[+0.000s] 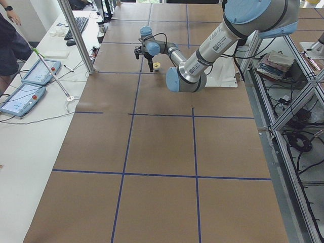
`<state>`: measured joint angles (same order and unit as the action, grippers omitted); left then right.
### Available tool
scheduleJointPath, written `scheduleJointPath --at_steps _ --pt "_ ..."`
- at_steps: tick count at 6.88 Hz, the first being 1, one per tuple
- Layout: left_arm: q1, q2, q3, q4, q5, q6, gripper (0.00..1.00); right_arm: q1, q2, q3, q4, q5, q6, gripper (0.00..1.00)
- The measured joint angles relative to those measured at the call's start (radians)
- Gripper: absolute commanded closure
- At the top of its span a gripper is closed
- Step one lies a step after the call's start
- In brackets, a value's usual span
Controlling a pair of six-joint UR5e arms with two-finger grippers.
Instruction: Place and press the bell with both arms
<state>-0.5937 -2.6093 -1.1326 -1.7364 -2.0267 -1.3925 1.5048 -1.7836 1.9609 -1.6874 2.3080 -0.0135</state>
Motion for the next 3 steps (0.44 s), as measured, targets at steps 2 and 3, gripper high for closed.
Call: scheduleJointPath --at_steps 2,3 --pt "-0.014 0.016 -0.051 0.028 -0.003 0.031 0.00 0.000 0.001 0.001 0.000 0.000 0.001 0.00" --pt "-0.037 0.056 -0.123 0.083 -0.004 0.104 0.00 0.000 0.001 0.000 0.000 0.001 0.001 0.00"
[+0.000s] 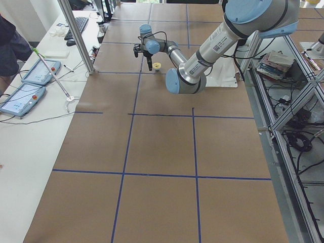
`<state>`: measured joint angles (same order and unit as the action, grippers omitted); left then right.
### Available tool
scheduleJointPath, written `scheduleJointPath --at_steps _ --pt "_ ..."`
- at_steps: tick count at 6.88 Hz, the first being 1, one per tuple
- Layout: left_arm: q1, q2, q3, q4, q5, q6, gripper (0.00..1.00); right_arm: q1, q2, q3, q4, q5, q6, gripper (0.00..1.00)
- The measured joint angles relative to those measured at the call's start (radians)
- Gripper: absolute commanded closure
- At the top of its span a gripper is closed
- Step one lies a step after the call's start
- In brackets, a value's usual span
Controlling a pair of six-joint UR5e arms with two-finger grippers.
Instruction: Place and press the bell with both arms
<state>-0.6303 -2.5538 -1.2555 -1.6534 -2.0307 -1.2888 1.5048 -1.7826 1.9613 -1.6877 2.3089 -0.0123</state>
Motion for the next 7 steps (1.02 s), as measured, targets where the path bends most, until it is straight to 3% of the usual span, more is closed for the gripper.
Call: scheduleJointPath --at_steps 3,5,7 --pt "-0.097 0.255 -0.372 0.181 -0.006 0.307 0.00 0.000 0.000 -0.001 0.000 0.001 0.001 0.00" --pt "-0.183 0.449 -0.574 0.184 -0.038 0.423 0.00 0.000 0.000 -0.002 -0.001 0.003 0.002 0.00" --pt "-0.242 0.538 -0.703 0.176 -0.045 0.509 0.00 0.000 0.000 -0.004 -0.001 0.002 0.002 0.00"
